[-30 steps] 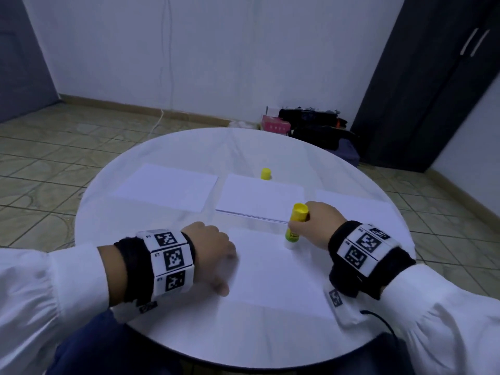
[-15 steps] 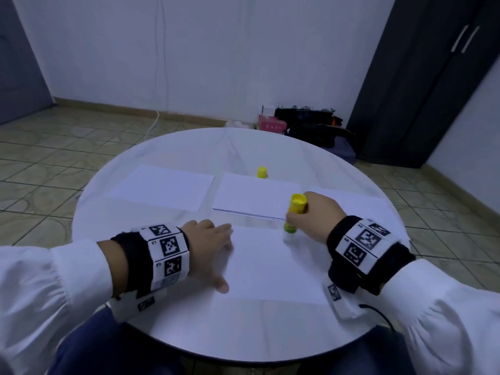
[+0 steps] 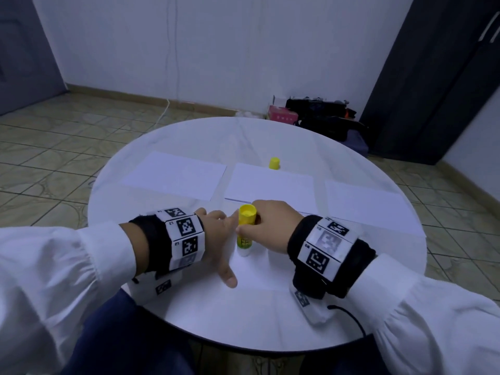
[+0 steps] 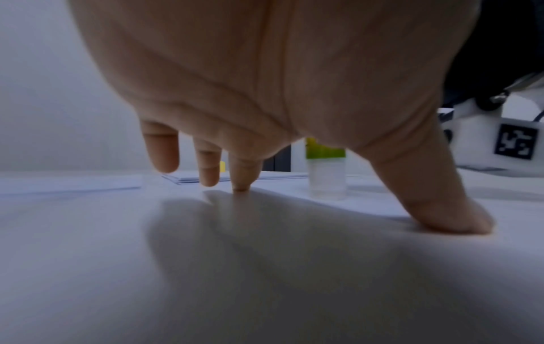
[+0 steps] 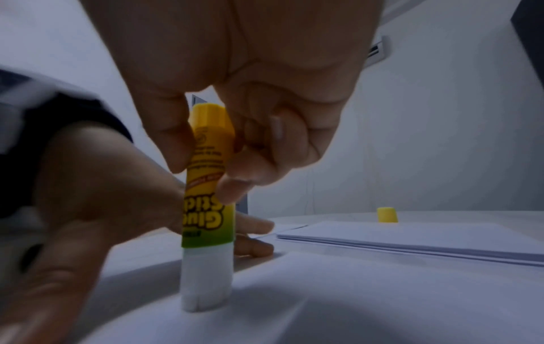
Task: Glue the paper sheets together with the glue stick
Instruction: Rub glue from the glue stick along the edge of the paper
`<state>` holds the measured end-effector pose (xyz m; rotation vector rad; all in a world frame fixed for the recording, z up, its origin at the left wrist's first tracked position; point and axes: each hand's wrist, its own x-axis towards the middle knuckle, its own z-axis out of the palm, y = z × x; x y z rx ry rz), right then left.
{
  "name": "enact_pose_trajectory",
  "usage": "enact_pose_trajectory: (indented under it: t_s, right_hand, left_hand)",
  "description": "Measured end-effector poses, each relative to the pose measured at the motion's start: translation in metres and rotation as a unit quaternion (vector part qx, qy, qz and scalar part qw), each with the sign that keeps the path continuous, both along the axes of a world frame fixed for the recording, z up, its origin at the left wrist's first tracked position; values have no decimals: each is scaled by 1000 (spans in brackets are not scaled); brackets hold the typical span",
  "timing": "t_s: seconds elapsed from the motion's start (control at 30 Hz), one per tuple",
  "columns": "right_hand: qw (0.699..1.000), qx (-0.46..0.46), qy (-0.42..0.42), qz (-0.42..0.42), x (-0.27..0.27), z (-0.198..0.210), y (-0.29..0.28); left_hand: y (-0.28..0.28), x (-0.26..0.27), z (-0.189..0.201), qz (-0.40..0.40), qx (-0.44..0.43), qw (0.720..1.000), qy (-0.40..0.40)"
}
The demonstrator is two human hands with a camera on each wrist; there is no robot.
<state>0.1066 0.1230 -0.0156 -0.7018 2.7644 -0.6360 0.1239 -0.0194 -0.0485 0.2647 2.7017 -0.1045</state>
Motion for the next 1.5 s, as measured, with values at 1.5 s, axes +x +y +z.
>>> enact_pose_trajectory:
  t_s: [1.5]
  right_hand:
    - [991,24,-1,-129,10,8,157]
  left_hand:
    - [25,-26,2,-68,-156,984,-53]
